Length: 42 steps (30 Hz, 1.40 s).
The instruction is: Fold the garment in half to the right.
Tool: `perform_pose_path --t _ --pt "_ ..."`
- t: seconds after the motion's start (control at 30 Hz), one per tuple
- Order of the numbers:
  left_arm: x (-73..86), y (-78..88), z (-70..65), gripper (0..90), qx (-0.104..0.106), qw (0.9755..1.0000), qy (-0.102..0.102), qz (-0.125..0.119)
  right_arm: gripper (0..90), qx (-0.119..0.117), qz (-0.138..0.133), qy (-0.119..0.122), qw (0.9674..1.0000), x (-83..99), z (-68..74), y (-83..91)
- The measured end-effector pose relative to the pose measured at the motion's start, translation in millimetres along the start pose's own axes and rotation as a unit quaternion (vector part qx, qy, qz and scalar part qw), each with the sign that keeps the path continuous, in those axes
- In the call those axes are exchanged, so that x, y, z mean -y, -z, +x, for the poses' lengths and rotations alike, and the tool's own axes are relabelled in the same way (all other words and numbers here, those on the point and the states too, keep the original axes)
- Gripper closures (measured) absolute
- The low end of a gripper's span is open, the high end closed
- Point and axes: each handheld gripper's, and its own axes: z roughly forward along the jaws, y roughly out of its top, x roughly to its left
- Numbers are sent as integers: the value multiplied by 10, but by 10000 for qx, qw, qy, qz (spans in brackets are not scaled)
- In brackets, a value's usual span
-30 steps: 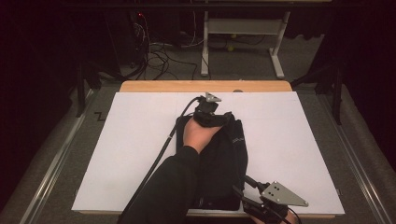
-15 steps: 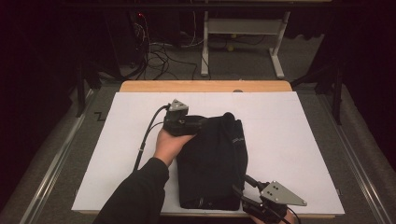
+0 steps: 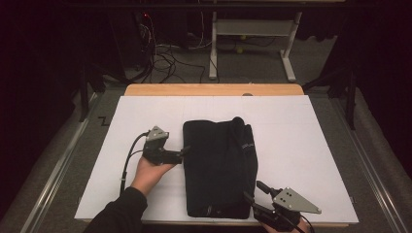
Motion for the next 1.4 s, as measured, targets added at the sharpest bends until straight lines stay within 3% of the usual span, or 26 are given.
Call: perform_pose_path --t 0.3,0.5,0.87,1.0,1.07,1.2,1.4 --pt "395 455 137 0 -235 9997 -50 -110 353 55 -45 -209 9998 -1 -100 28" --pt "570 621 187 0 -271 9993 31 -237 324 225 -11 -297 9993 24 -196 86" --pt "630 647 189 0 -149 9994 52 -318 265 560 79 -589 9967 119 -537 201" --pt "633 652 210 0 -106 9993 82 -346 173 823 238 -613 9944 142 -717 160" --pt "638 656 220 0 -50 9993 109 -354 78 983 341 -711 9920 139 -817 109" --pt "641 655 223 0 -24 9992 116 -387 0 1211 339 -645 9900 87 -966 11" --pt "635 646 206 0 43 9990 26 -441 0 1207 -62 -278 9923 -71 -1123 -111"
